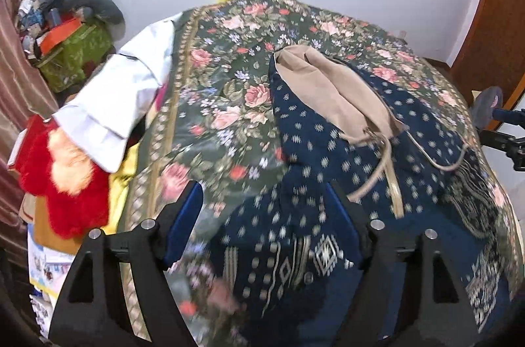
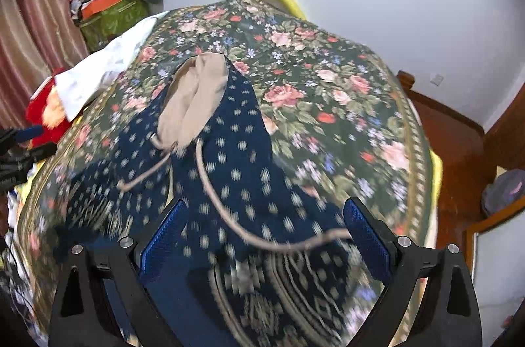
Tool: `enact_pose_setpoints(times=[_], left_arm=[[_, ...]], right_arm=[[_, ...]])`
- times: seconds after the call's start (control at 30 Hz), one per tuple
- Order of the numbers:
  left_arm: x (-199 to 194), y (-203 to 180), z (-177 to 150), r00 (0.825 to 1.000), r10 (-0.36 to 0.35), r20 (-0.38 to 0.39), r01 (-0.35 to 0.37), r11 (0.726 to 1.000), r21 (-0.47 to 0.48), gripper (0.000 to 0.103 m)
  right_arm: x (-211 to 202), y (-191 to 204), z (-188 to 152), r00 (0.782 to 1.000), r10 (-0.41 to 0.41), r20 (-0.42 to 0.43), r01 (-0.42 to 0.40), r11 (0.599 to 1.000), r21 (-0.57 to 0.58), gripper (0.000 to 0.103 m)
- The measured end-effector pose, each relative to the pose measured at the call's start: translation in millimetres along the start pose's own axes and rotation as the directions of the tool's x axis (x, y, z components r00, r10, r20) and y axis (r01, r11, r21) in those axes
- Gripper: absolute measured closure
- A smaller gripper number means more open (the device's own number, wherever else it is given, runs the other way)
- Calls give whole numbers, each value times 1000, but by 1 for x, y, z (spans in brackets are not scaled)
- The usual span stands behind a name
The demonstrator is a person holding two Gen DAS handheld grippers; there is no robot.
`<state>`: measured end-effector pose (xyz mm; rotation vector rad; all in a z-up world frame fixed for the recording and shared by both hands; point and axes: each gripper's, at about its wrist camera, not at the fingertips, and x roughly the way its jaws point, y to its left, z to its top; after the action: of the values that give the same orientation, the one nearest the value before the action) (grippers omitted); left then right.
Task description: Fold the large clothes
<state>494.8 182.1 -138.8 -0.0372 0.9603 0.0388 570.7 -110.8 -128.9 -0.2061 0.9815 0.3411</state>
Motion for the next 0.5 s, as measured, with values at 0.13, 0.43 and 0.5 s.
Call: enact_pose_setpoints(times=[0.13,0.43,0.5], left_arm=[[50,1,15,998,-13,-55,11,999,-34,28],[143,-1,30,972,-181,-149,155,973,-174,28],[149,-4,32,968,-216,-129,186,959,-213,31]], right_arm=[[47,3,22,999,38,-30,-37,999,33,7],[123,-8,34,989,139,-45,-127,970,208,24],[126,-6,32,992,123,-26,-115,971,212,32]])
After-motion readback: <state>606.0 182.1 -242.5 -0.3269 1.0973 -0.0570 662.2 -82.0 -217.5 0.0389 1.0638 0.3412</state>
